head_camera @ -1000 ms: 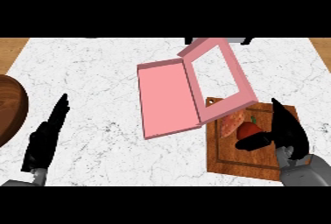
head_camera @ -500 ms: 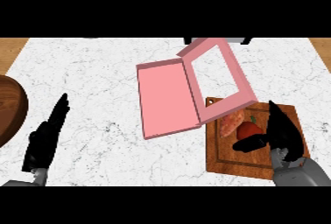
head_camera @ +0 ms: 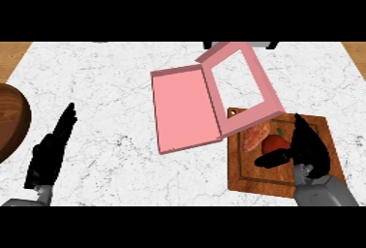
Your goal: Pick the bell pepper from the cutting board and place it in the cardboard box
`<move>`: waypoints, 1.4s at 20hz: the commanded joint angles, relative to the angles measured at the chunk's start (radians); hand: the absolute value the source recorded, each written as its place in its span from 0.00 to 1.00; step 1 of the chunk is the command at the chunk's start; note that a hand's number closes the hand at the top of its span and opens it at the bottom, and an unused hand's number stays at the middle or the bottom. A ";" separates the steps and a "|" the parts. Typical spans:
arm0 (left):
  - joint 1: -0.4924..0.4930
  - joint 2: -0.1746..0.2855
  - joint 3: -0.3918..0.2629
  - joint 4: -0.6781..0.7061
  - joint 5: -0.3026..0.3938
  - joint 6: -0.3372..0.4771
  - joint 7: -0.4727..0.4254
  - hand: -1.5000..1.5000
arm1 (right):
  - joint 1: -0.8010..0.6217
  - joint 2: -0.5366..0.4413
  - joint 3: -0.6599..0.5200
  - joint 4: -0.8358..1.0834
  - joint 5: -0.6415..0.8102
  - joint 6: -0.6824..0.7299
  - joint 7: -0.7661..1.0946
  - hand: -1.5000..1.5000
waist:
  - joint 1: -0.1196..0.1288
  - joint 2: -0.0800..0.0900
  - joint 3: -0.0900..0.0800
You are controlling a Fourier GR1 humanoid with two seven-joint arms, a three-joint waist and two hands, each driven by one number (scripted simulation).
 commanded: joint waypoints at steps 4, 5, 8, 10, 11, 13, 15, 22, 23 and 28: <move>0.042 -0.016 -0.002 -0.015 -0.032 -0.012 -0.016 0.50 | -0.035 0.111 -0.034 0.102 0.070 0.009 0.137 0.00 | 0.007 0.001 0.000; 0.016 -0.044 0.001 0.020 -0.032 -0.008 -0.031 0.50 | 0.004 0.081 -0.045 0.058 0.058 0.051 0.120 0.00 | -0.001 0.001 0.000; 0.043 -0.018 0.020 -0.039 -0.033 -0.021 0.005 0.50 | -0.037 0.097 -0.092 0.143 0.059 0.053 0.071 0.00 | 0.005 0.001 0.001; -0.001 -0.045 0.008 -0.013 -0.063 -0.013 0.025 0.50 | -0.028 0.138 -0.075 0.138 0.084 0.050 0.084 0.00 | 0.001 0.001 0.000; 0.002 -0.038 0.038 0.009 -0.032 -0.037 0.007 0.50 | -0.017 0.143 -0.088 0.097 0.076 0.063 0.103 0.00 | -0.001 0.000 0.000; -0.021 -0.049 0.039 0.028 -0.050 -0.046 0.010 0.50 | -0.004 0.173 -0.094 0.096 0.089 0.038 0.075 1.00 | -0.002 0.001 0.000; -0.022 -0.049 0.071 0.029 -0.033 -0.063 0.010 0.50 | -0.034 0.152 -0.090 0.097 0.145 0.072 0.074 1.00 | 0.000 0.001 0.000; -0.019 -0.057 0.042 -0.056 -0.088 -0.036 0.083 0.50 | -0.044 0.125 -0.069 0.131 0.360 0.067 0.059 1.00 | 0.002 0.000 0.000; 0.055 -0.065 0.046 -0.087 -0.077 -0.043 0.040 0.50 | -0.055 0.110 -0.103 0.158 0.351 0.061 0.012 1.00 | 0.007 0.000 0.001; 0.061 -0.086 0.055 -0.034 -0.105 -0.056 0.004 0.50 | 0.083 0.110 0.033 -0.095 0.435 0.168 -0.043 1.00 | -0.002 -0.002 0.000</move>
